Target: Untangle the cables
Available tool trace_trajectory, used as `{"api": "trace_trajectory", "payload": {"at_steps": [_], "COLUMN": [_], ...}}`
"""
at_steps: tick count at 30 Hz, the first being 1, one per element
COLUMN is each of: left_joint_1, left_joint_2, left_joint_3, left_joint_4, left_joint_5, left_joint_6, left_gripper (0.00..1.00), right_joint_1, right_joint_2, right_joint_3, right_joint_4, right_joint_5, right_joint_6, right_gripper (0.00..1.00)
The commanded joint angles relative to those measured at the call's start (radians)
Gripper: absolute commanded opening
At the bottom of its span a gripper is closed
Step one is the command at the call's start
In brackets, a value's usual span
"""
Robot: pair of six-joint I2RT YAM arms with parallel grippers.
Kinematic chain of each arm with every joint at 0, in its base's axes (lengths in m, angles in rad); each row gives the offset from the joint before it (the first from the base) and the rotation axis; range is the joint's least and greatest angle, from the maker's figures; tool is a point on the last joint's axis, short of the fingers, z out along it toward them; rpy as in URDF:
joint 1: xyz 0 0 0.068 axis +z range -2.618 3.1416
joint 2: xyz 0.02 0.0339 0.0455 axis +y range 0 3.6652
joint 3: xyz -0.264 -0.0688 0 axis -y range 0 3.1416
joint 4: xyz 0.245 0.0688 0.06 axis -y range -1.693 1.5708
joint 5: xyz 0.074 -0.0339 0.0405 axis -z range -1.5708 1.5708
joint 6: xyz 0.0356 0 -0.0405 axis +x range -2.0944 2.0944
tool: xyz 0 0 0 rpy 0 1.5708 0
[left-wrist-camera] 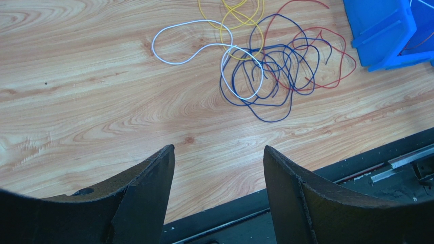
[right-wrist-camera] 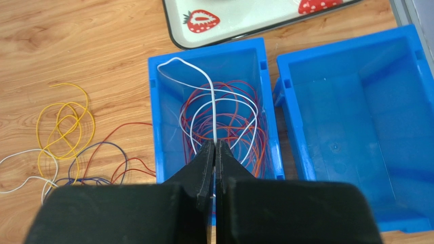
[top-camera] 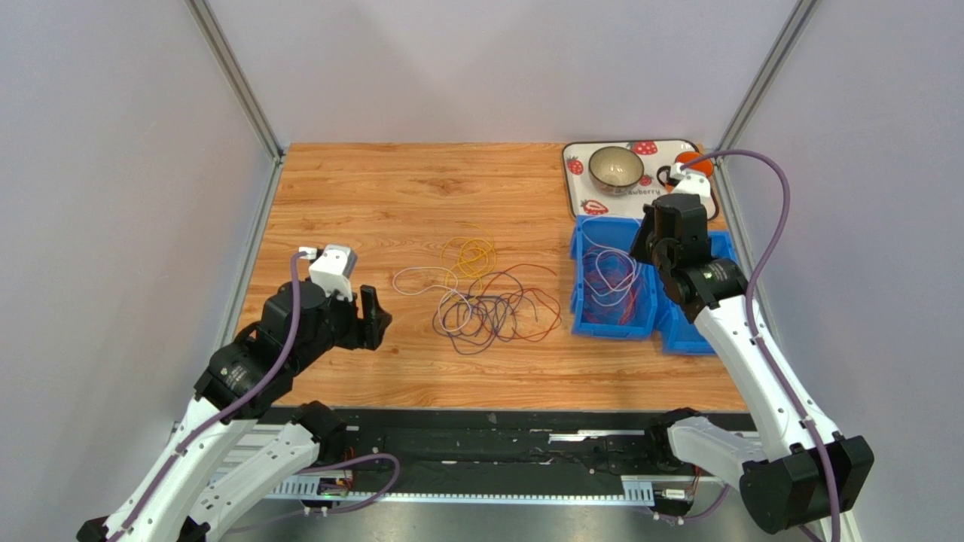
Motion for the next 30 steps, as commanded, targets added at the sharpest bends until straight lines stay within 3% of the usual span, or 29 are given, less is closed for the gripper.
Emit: {"api": "trace_trajectory", "payload": {"at_steps": [1,19,24,30], "left_joint_1": [0.000,0.000,0.002,0.002], "left_joint_2": [0.001,0.014,0.019,0.017], "left_joint_3": [0.000,-0.002,-0.002,-0.002], "left_joint_4": [0.040,0.040,0.039,0.039], "left_joint_5": [0.001,-0.001,-0.002,-0.004], "left_joint_6": [0.006,0.006,0.006,0.006], "left_gripper": [0.73,0.73,0.73,0.73], "right_joint_1": [-0.013,-0.022,-0.025,-0.025], "right_joint_2": [0.010,0.212,0.265,0.289], "right_joint_3": [-0.025,-0.132,-0.145,-0.108], "right_joint_4": [0.035,0.144,0.128,-0.007], "right_joint_5": [0.038,-0.013,-0.001,0.036], "right_joint_6": [0.058,0.127,0.153,0.222], "right_gripper": [0.00,0.00,0.00,0.00]}}
